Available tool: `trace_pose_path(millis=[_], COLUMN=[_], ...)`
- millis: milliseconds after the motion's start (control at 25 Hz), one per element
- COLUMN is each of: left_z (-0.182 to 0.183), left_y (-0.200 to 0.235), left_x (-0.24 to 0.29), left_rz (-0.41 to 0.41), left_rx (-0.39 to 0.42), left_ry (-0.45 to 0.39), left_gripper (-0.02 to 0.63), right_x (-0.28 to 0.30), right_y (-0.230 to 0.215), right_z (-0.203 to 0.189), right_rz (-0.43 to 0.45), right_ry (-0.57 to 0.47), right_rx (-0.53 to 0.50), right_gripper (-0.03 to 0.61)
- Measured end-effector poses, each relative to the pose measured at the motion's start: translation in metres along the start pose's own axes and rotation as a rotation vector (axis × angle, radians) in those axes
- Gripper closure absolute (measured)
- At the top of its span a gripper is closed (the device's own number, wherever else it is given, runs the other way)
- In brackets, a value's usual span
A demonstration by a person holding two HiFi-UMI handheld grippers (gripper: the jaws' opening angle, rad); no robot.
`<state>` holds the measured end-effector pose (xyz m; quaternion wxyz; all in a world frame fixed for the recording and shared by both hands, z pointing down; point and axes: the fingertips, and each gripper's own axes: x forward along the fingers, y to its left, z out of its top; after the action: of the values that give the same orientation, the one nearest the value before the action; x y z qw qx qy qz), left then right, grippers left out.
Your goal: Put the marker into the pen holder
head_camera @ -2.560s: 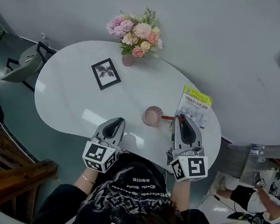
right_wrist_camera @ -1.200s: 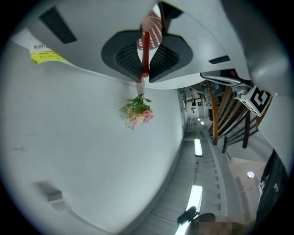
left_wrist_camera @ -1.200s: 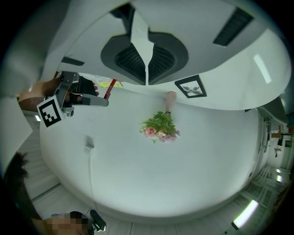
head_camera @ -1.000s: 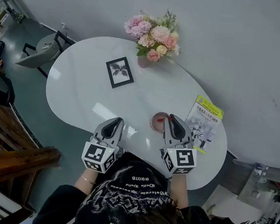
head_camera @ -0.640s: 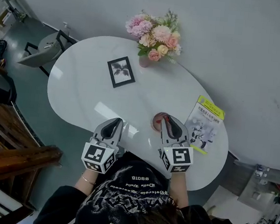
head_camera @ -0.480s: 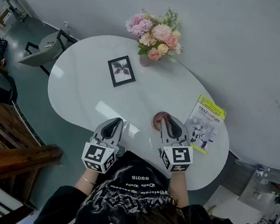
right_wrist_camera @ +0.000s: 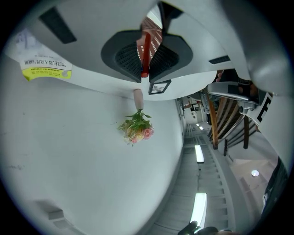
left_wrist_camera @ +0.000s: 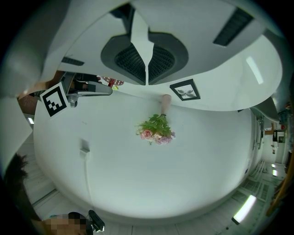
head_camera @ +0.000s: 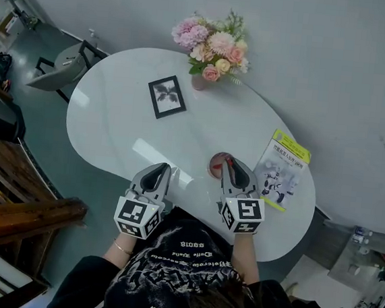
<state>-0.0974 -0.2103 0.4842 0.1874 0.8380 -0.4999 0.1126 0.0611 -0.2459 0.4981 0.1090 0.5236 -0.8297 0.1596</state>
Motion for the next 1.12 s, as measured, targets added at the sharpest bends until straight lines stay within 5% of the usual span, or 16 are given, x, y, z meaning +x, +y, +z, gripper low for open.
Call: trace_pose_path(millis=[480,720,1120], left_z=[-0.004,-0.005,0.004], left_y=[-0.002,-0.004,-0.013], left_x=[-0.006,-0.008,-0.006], left_rz=[0.021,0.023,-0.019], left_rx=[0.002,0.002,0.018], left_ry=[0.001,-0.001,-0.026], left_gripper=[0.578,0.578,0.578], right_x=[0.001,0.000,-0.015], right_y=[-0.007,-0.008,-0.016], right_z=[-0.012,-0.016,0.001], right_rz=[-0.006,-0.024,-0.088], right_ry=[0.053,0.070,0.012], right_rx=[0.060,0.041,0.045], right_gripper=[0.494,0.366,0.327])
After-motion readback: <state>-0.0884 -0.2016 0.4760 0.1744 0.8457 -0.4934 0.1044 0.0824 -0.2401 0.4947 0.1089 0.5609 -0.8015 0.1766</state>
